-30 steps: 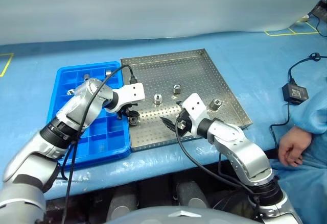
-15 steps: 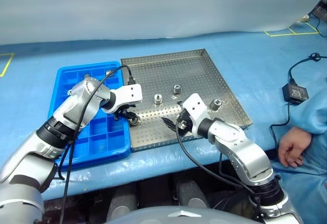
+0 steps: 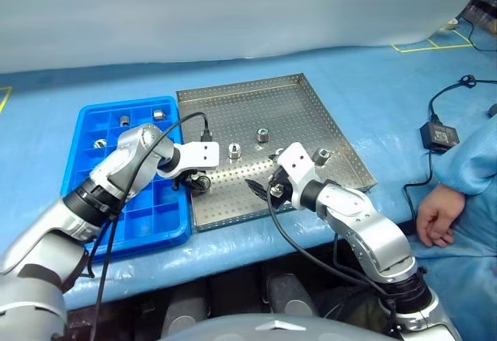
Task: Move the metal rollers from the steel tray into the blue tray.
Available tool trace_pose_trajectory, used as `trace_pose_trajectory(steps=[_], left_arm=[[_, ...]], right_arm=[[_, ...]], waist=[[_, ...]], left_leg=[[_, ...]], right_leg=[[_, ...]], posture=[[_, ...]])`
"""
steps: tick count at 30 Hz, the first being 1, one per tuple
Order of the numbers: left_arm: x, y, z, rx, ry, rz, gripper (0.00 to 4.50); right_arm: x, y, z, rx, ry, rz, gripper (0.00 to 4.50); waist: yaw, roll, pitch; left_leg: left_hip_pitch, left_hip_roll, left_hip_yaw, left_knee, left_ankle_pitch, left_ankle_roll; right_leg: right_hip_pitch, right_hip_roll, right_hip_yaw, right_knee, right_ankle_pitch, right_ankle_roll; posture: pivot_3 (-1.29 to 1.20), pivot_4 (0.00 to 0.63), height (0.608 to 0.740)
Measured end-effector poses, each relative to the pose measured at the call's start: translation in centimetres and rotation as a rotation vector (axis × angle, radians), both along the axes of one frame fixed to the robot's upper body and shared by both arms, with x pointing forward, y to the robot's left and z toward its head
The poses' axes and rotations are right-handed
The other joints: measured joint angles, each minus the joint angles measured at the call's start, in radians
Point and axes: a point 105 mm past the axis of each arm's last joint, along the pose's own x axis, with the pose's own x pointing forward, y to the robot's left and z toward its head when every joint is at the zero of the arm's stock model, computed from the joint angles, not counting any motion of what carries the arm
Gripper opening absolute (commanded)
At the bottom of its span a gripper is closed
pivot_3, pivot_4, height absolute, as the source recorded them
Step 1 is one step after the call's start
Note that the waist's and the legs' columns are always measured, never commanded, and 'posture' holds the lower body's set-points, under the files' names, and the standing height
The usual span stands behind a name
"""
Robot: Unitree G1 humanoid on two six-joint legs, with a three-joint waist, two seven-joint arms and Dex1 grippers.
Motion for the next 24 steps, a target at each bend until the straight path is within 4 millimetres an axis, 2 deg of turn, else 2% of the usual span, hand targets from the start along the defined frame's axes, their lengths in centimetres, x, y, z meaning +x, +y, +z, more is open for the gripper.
trace_pose_trajectory(steps=[5, 12, 16, 18, 20, 22, 24], left_arm=[[0.0, -0.2, 0.0, 0.007, -0.007, -0.024, 1.10], [0.2, -0.6, 0.1, -0.011, -0.012, -0.008, 1.10], [0.2, -1.6, 0.3, -0.135, 0.035, 0.064, 1.10], [0.2, -2.0, 1.3, -0.215, 0.038, 0.100, 1.10], [0.2, -2.0, 3.1, -0.299, 0.004, 0.131, 1.10], [-0.1, -1.4, 4.5, -0.353, -0.033, 0.169, 1.10], [-0.4, -0.5, 4.9, -0.399, -0.054, 0.230, 1.10]], right_arm=[[0.0, 0.1, 0.0, 0.004, 0.000, -0.004, 4.50], [0.0, 0.1, 0.0, 0.005, 0.007, -0.012, 4.50], [-0.1, 0.3, 0.0, 0.012, 0.008, -0.006, 4.50], [-0.2, 0.6, 0.0, 0.019, 0.013, 0.009, 4.50], [-0.4, 0.8, 0.0, 0.030, 0.023, 0.033, 4.50], [-0.9, 1.5, 0.3, 0.073, 0.043, 0.082, 4.50], [-1.6, 2.4, 1.1, 0.152, 0.059, 0.157, 4.50]], waist=[[-0.001, 0.000, -0.001], [0.000, 0.000, -0.001], [0.001, -0.001, 0.000], [0.000, -0.002, 0.000], [-0.002, -0.002, 0.001], [-0.002, -0.002, 0.001], [0.002, -0.001, 0.001]], left_leg=[[0.000, 0.000, 0.001, 0.002, 0.000, 0.000], [0.000, 0.000, 0.002, 0.002, 0.000, 0.000], [-0.002, 0.000, 0.002, 0.002, 0.000, 0.000], [-0.003, 0.000, 0.002, 0.002, 0.000, 0.001], [-0.003, 0.000, 0.002, 0.001, -0.001, 0.001], [-0.002, 0.000, 0.002, 0.000, -0.001, 0.001], [-0.001, 0.001, 0.001, -0.001, -0.001, 0.001]], right_leg=[[0.000, 0.000, 0.002, 0.000, 0.000, 0.001], [0.000, 0.000, 0.003, 0.000, 0.001, 0.001], [-0.002, 0.000, 0.003, 0.000, 0.002, 0.003], [-0.003, 0.000, 0.003, 0.000, 0.004, 0.007], [-0.003, 0.000, 0.004, 0.000, 0.005, 0.008], [-0.003, 0.000, 0.004, 0.000, 0.005, 0.008], [-0.002, 0.001, 0.004, 0.000, 0.004, 0.008]], posture=[[-0.20, 0.150, 0.740], [-0.19, 0.150, 0.740], [-0.18, 0.150, 0.740], [-0.17, 0.150, 0.740], [-0.15, 0.150, 0.740], [-0.12, 0.150, 0.740], [-0.11, 0.150, 0.740]])
